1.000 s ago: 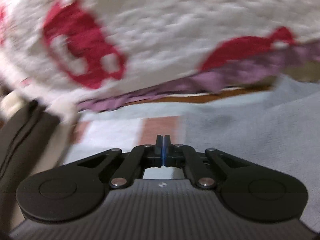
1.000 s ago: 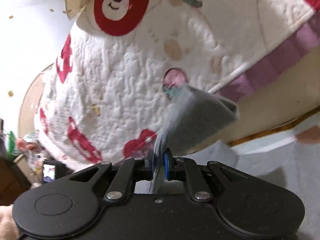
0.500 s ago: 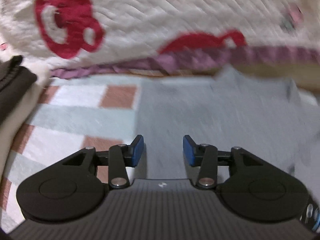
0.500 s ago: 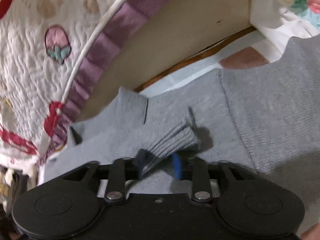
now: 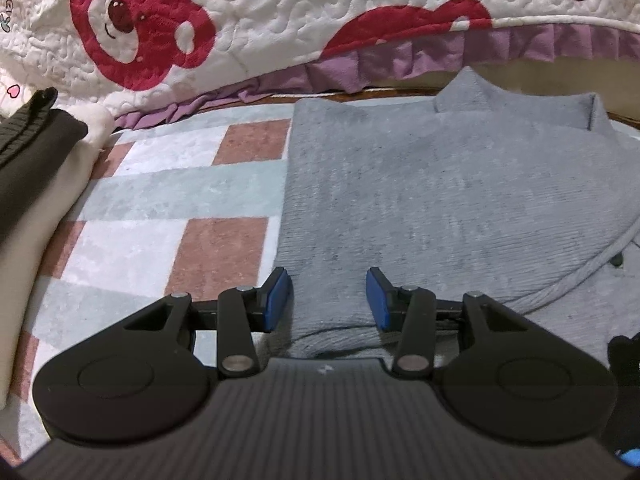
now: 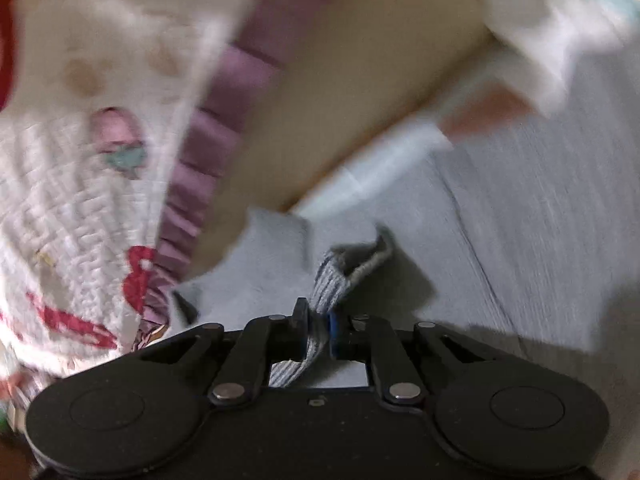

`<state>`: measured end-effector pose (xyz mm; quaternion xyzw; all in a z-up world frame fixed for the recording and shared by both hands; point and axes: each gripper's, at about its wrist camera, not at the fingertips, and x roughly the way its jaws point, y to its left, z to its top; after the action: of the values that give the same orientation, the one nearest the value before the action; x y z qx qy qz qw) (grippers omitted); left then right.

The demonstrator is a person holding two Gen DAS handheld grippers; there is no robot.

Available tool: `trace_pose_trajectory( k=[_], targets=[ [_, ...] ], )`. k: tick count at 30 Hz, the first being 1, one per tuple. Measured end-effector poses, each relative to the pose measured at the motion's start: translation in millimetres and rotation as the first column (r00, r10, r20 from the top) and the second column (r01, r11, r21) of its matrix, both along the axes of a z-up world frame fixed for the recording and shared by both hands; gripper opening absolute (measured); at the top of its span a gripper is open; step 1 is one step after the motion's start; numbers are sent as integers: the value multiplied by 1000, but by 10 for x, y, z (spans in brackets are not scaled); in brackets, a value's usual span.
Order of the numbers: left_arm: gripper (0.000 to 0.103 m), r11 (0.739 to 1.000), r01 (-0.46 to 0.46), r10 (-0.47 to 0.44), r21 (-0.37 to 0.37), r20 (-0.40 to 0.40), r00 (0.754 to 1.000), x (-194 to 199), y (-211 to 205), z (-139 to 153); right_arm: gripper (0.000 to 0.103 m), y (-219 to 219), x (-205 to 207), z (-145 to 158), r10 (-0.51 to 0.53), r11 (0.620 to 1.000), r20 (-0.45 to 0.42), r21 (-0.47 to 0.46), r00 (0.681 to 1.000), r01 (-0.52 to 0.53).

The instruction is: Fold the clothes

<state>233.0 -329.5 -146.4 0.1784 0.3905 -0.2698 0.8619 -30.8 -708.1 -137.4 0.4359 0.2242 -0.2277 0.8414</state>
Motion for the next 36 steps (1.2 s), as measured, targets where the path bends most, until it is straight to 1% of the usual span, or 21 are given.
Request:
trace_pose_trajectory(
  k=[2,3,5,7,10,12,13,14,16,18,19,21,22,24,25,26,27,28,30,32,36],
  targets=[
    [46,999,-33,33,-26,-26,999,38,57,-9,11,74,63,109,26,992,-64,-120,998,-33],
    [47,998,-50,49,-38,-40,998,56,86,-14,11,83,87,90,29,990,-95,-133,995,-41],
    [48,994,-85,81,-62,-67,994,94,144,-23,11,39,118,-17,22,994,-143,-103,990,-37],
    [48,993,-95,90,-73,-68,994,78,172,-37,10,16,115,-90,16,995,-174,-96,985,-33],
    [48,994,-90,86,-63,-52,995,58,157,-38,10,19,112,-42,7,985,-221,-166,975,-45],
    [51,994,-96,94,-58,-44,995,59,155,-37,15,7,77,10,-59,969,-264,-248,963,-8],
    [55,994,-95,94,-48,-27,995,51,144,-40,16,-9,52,36,-116,954,-283,-298,952,28],
    [59,995,-95,95,-38,-10,995,43,134,-42,21,-55,8,64,-170,943,-284,-324,943,73],
    [59,995,-102,102,-21,20,995,15,97,-24,23,-182,-117,132,-229,942,-245,-299,942,151],
    [54,992,-128,129,-15,35,991,-50,9,62,23,-251,-317,237,-219,958,-156,-223,963,181],
    [52,991,-130,132,-42,48,990,-119,-50,145,23,-269,-437,278,-193,968,-119,-184,974,169],
    [52,983,-98,112,-156,86,990,-341,-214,388,24,-320,-760,340,-168,981,-50,-106,985,162],
    [52,978,-67,84,-196,82,993,-465,-342,462,25,-370,-941,355,-160,984,-31,-83,987,157],
    [52,969,-2,11,-247,38,999,-712,-648,521,30,-469,-1305,385,-146,989,8,-37,989,146],
    [52,962,30,-26,-273,17,1000,-836,-801,550,34,-519,-1486,400,-139,990,28,-14,990,140],
    [52,953,62,-72,-296,-21,997,-965,-962,522,45,-569,-1668,415,-133,991,48,8,990,133],
    [52,943,96,-126,-319,-75,989,-1100,-1132,433,64,-619,-1850,430,-127,992,68,31,990,125],
    [51,935,123,-168,-332,-111,979,-1240,-1283,351,70,-683,-2046,446,-146,989,75,38,986,144],
    [46,926,164,-226,-341,-151,962,-1531,-1543,202,71,-803,-2368,462,-198,980,47,12,979,198],
    [39,915,204,-280,-348,-184,942,-1790,-1782,69,71,-940,-2618,413,-242,970,19,12,970,241],
    [38,918,263,-326,-298,-186,927,-2022,-1970,-19,71,-1229,-2995,199,-382,923,-22,40,924,383]
  ],
)
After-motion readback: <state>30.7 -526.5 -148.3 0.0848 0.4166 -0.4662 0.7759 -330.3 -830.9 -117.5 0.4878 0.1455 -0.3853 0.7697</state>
